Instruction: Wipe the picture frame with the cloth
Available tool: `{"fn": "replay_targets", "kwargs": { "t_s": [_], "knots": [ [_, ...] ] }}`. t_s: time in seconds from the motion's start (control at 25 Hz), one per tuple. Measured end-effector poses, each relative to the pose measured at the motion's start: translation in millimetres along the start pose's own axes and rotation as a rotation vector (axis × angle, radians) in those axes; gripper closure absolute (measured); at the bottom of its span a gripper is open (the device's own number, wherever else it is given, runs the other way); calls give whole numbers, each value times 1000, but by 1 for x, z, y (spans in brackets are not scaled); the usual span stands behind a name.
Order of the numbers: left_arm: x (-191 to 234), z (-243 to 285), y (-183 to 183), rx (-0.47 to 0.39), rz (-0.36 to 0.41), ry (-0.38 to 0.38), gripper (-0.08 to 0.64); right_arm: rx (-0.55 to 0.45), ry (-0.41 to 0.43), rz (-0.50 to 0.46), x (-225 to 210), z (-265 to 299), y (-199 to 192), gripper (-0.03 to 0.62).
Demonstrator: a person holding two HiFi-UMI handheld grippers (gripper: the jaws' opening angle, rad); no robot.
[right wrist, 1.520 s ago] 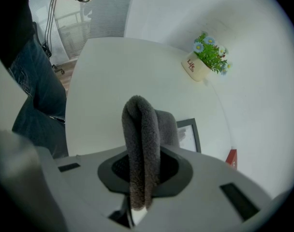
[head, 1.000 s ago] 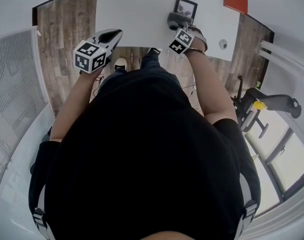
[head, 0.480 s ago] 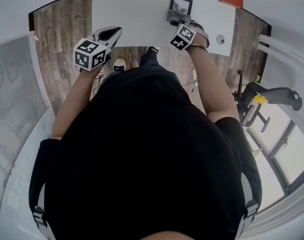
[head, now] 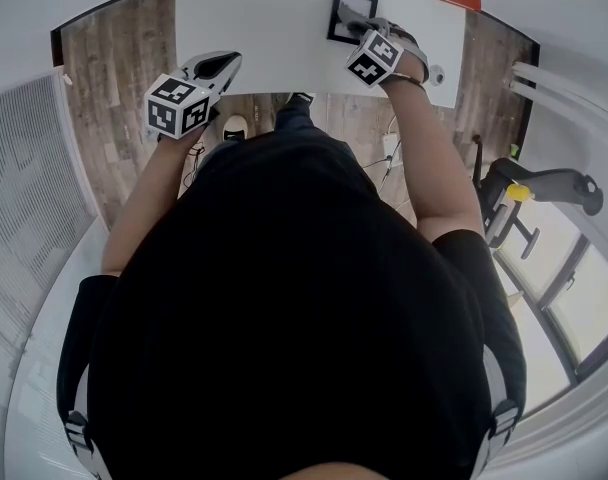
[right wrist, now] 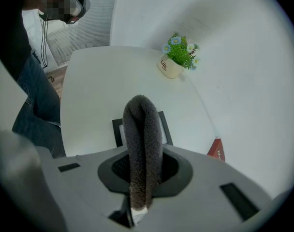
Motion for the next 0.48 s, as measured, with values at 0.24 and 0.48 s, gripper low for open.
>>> {"fn": "replay_targets", "kwargs": {
  "t_s": [0.24, 0.48],
  "knots": [
    [1, 8, 1, 2, -11, 5, 549, -10, -19, -3, -25, 5, 1, 548],
    [6, 12, 2, 6, -27, 17, 549, -13, -24, -7, -43, 16, 1, 548]
  ]
}}
Point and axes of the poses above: the fingertips, and each gripper's own axes: z forward along the fingers, x to its left, y out of its top, the point moved 5 cm from there along -z, backward along the fingers, and after that the axes turned 9 degrees about -y, right-handed, at the moved point
